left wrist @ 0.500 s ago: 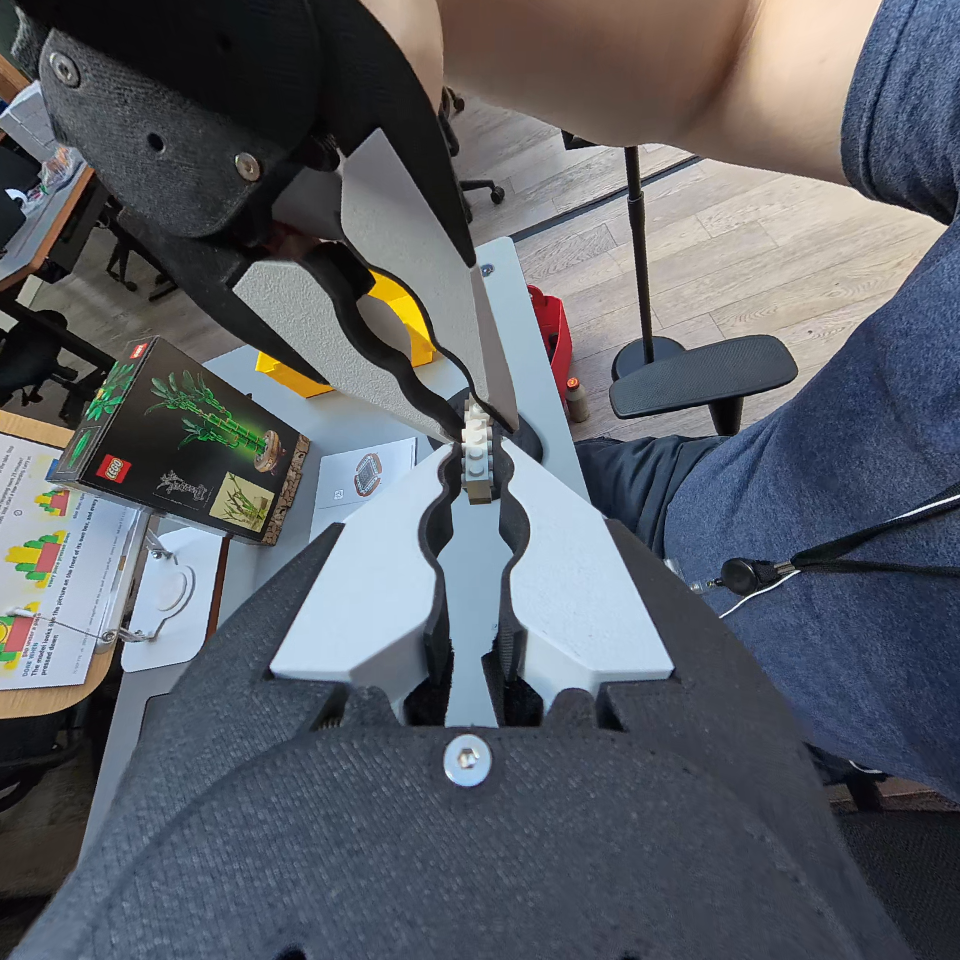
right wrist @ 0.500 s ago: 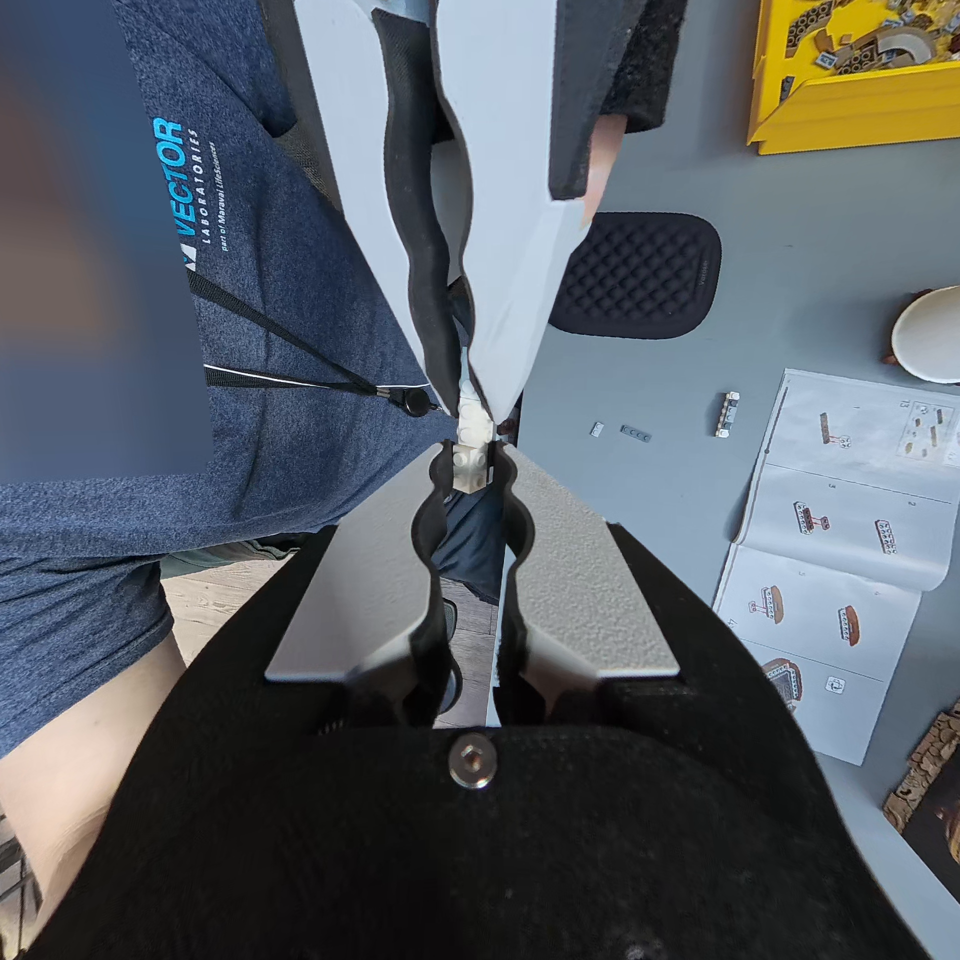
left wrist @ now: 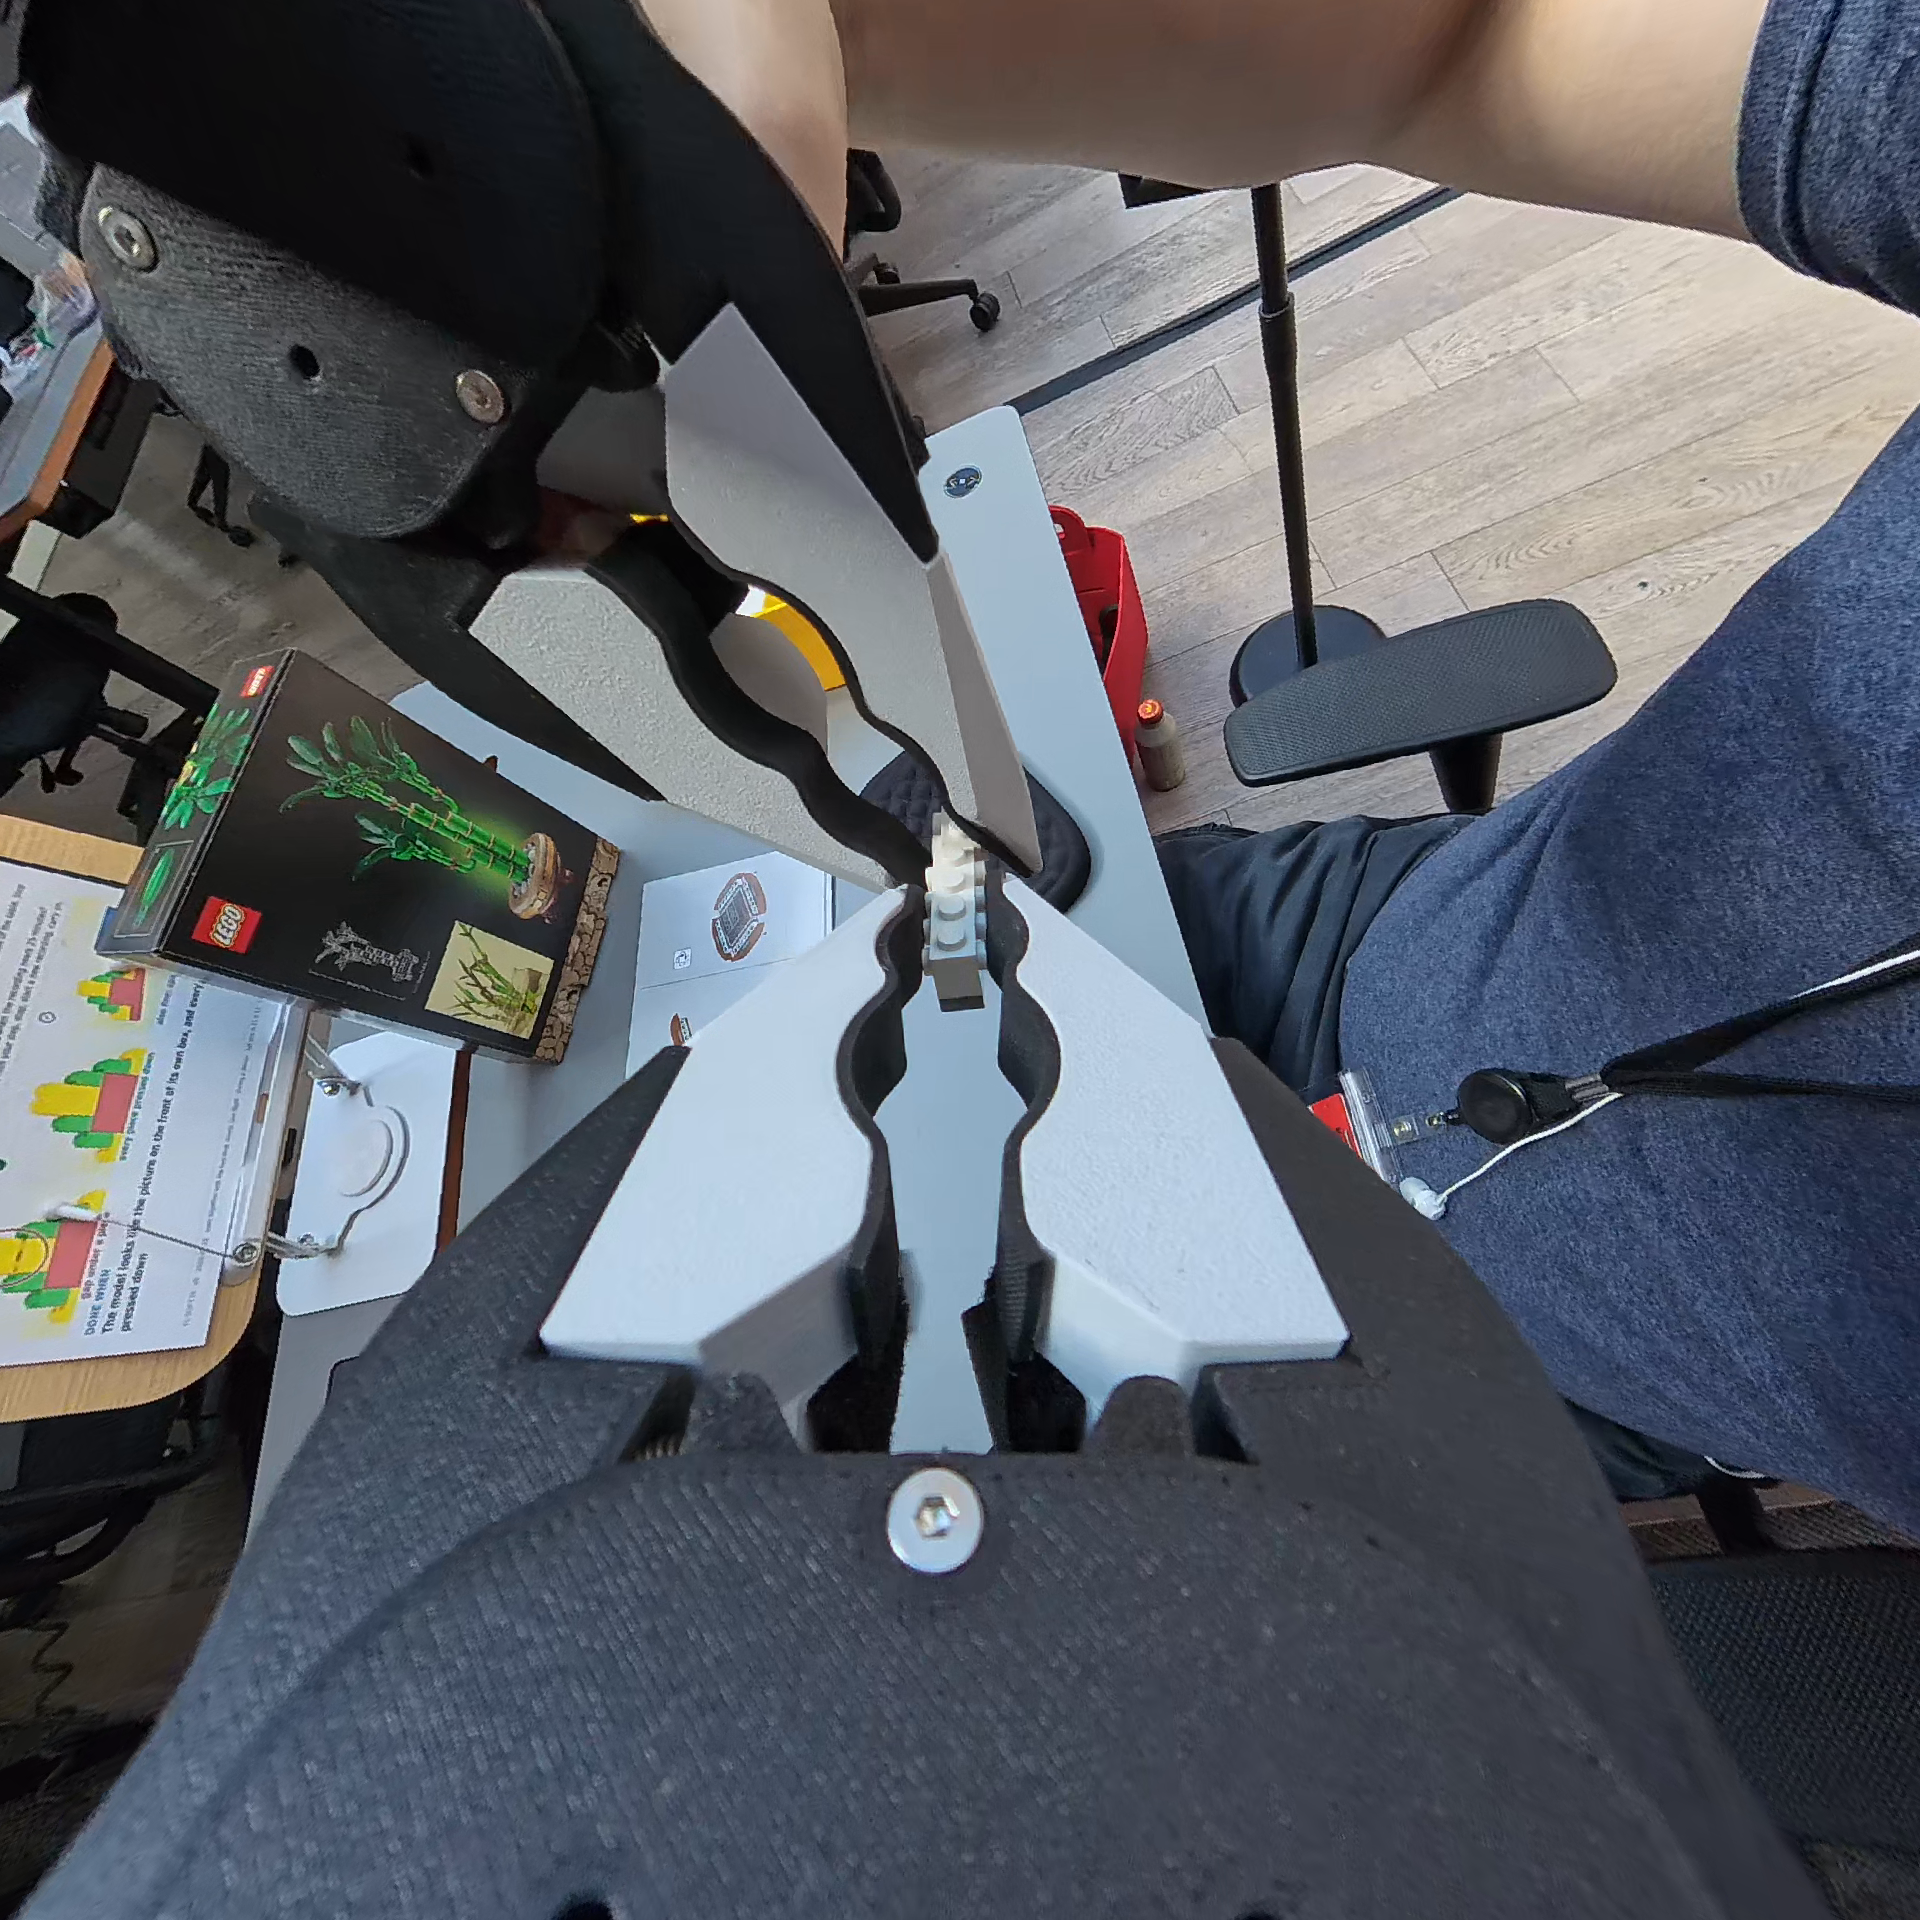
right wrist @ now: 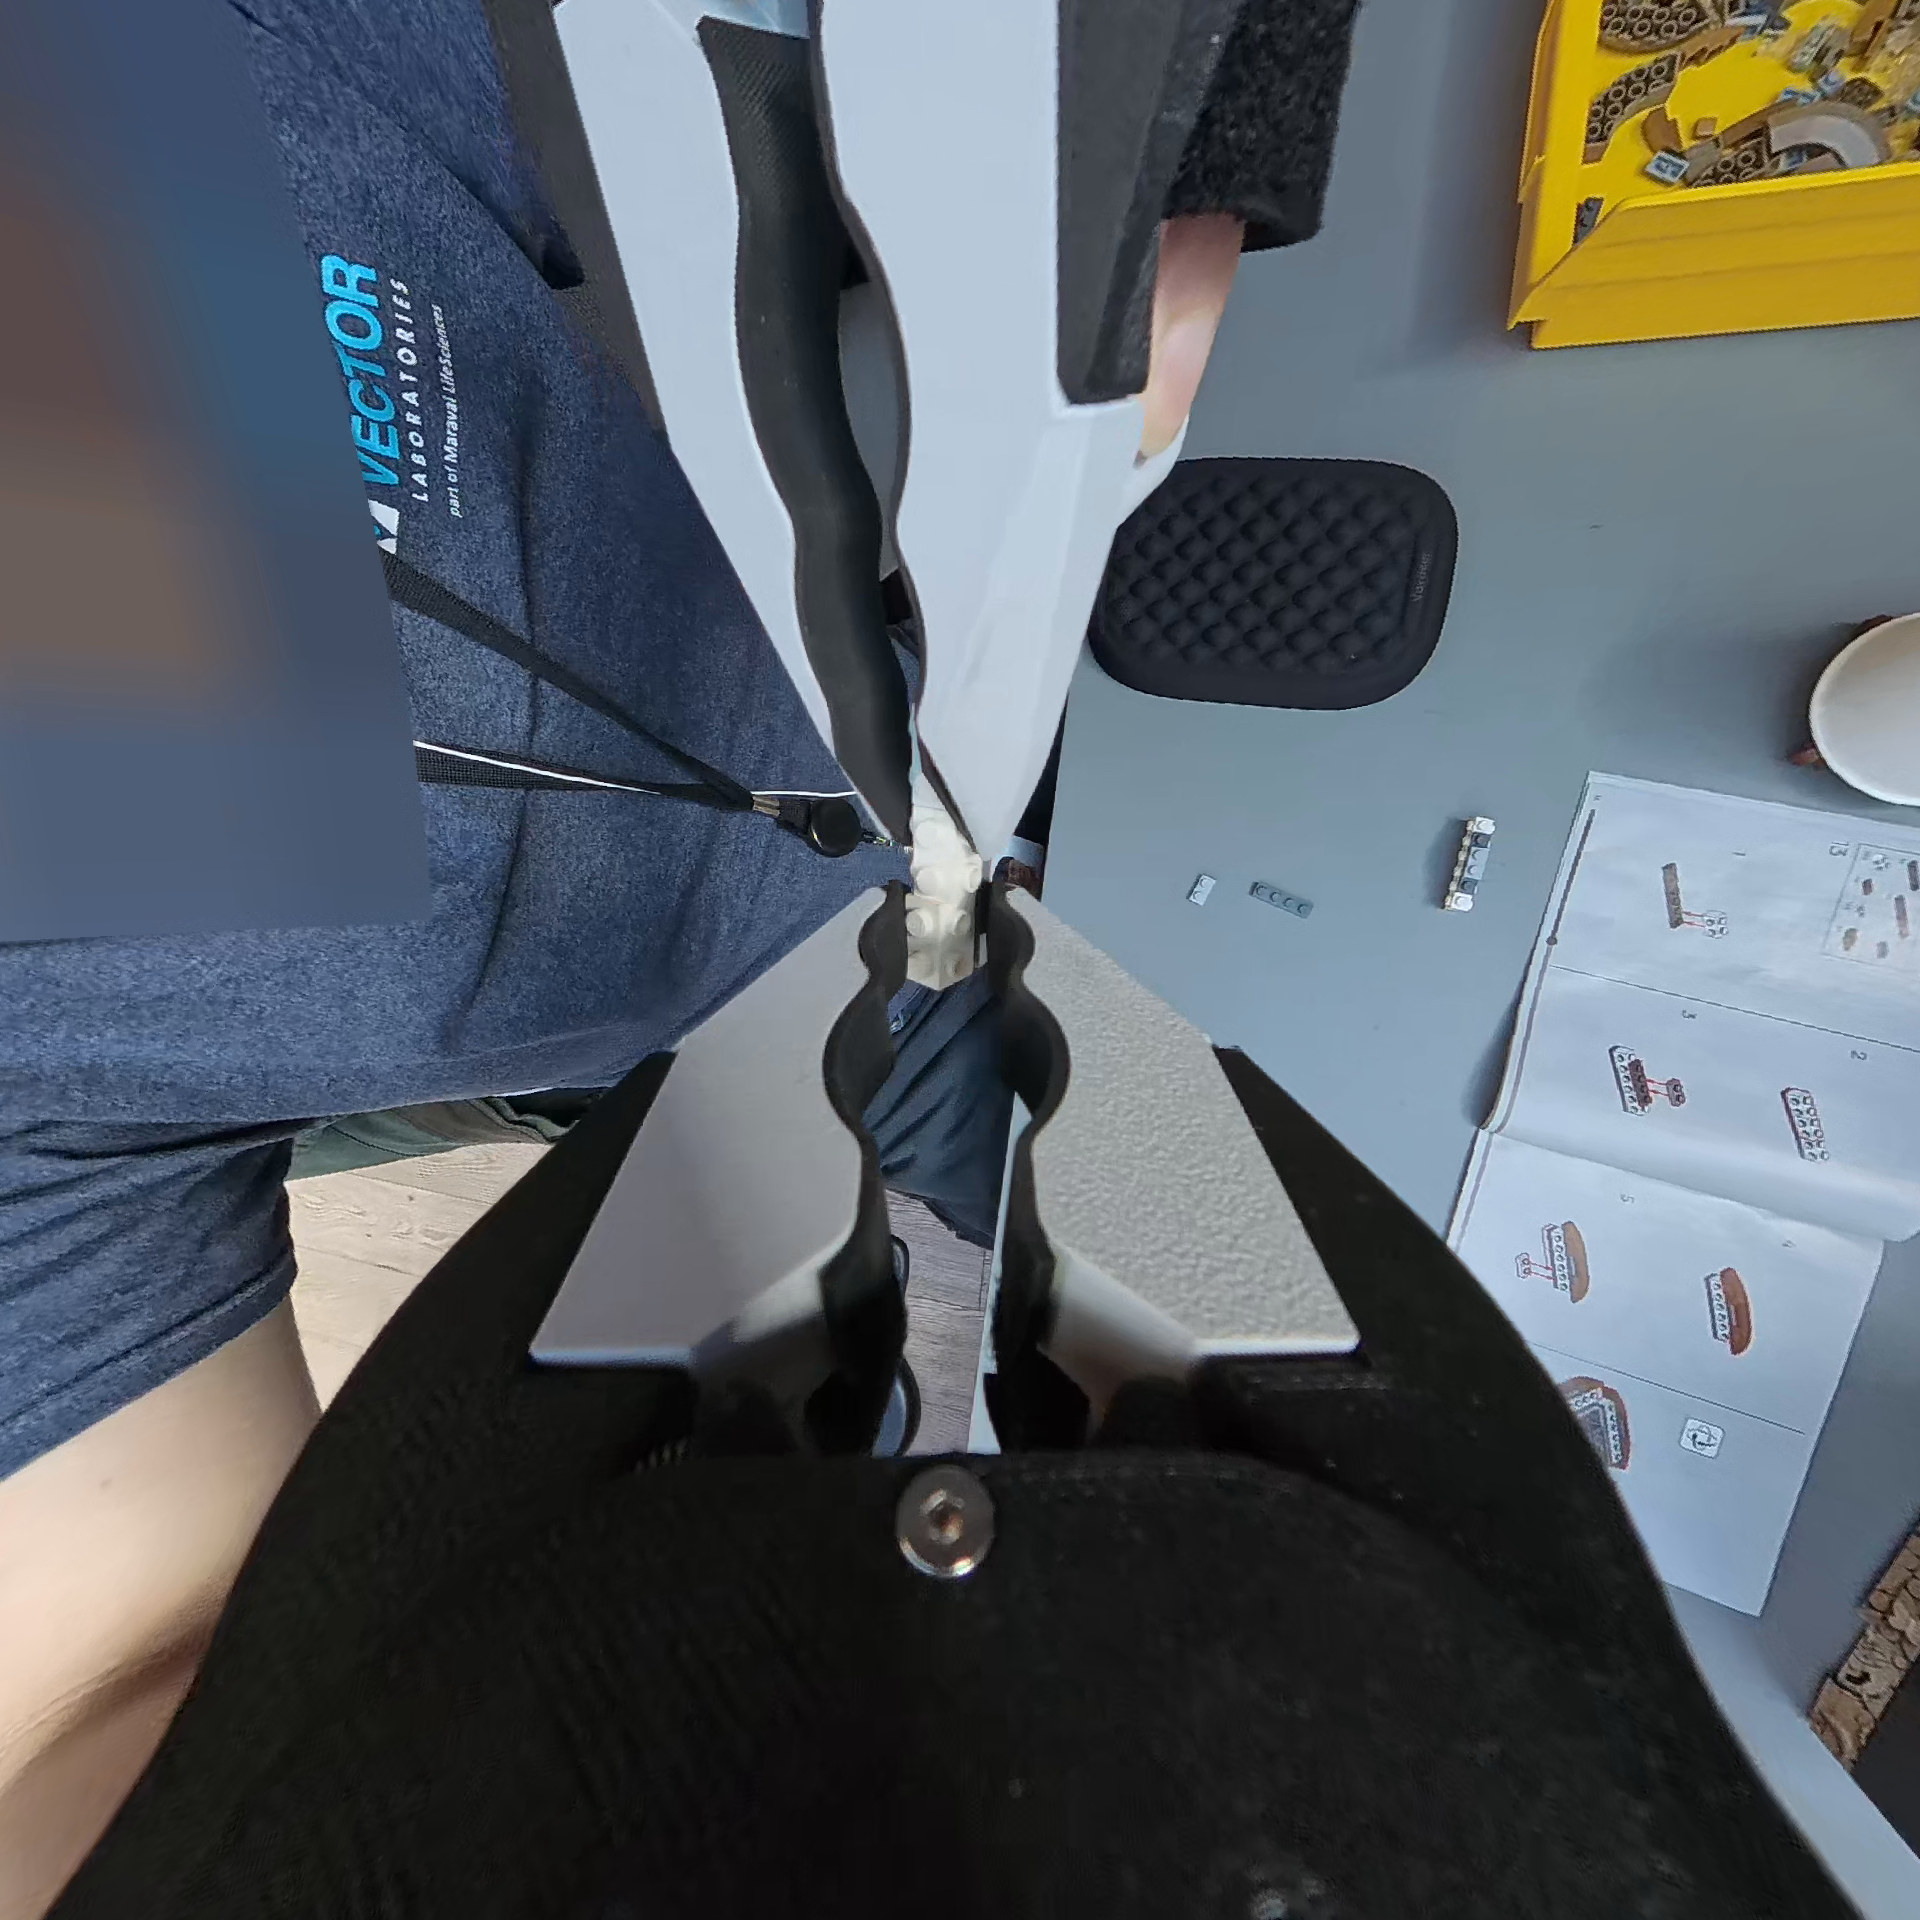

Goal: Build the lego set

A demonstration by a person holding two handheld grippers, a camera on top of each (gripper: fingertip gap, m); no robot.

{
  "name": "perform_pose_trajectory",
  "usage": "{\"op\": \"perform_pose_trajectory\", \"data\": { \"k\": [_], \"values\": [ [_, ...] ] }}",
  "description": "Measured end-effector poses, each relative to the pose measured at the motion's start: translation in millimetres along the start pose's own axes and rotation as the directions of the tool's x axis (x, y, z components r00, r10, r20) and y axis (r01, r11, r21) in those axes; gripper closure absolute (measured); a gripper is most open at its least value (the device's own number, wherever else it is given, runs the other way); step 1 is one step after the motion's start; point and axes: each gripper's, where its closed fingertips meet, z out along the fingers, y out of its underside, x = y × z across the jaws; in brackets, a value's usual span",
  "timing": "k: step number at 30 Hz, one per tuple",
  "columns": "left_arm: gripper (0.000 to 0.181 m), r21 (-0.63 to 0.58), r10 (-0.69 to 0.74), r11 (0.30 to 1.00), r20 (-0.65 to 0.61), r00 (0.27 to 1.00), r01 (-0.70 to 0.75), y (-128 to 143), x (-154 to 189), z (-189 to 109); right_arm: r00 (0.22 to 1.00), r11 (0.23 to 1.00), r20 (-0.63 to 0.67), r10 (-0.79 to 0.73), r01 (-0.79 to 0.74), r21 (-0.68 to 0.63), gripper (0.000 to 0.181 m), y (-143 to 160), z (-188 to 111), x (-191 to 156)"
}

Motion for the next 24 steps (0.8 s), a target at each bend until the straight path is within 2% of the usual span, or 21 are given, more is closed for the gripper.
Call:
{"op": "perform_pose_trajectory", "data": {
  "k": [8,12,16,19,22,24],
  "values": [
    [0.172,0.004,0.036,0.999,-0.010,0.999,-0.036,-3,4,-1,0.998,0.996,0.030,-0.048,0.045,0.072,0.169,-3,6,-3],
    [0.171,0.022,0.000,1.000,-0.024,1.000,0.000,-3,2,-3,0.998,0.991,0.048,-0.027,0.021,0.135,0.168,-6,5,-2],
    [0.164,0.147,-0.039,0.988,0.015,0.999,0.036,-15,-7,-11,0.997,0.972,0.081,-0.017,-0.003,0.237,0.169,-9,5,-3],
    [0.161,0.249,-0.075,0.966,-0.014,0.997,0.076,-21,-6,-20,0.989,0.943,0.146,-0.021,-0.029,0.332,0.168,-13,10,-9],
    [0.140,0.315,-0.136,0.940,-0.004,0.991,0.130,-19,-12,-29,0.977,0.910,0.214,-0.022,-0.069,0.408,0.168,-15,18,-14],
    [0.132,0.362,-0.156,0.919,-0.024,0.987,0.154,-13,-7,-36,0.966,0.877,0.260,-0.016,-0.111,0.468,0.168,-18,19,-16]
  ]
}}
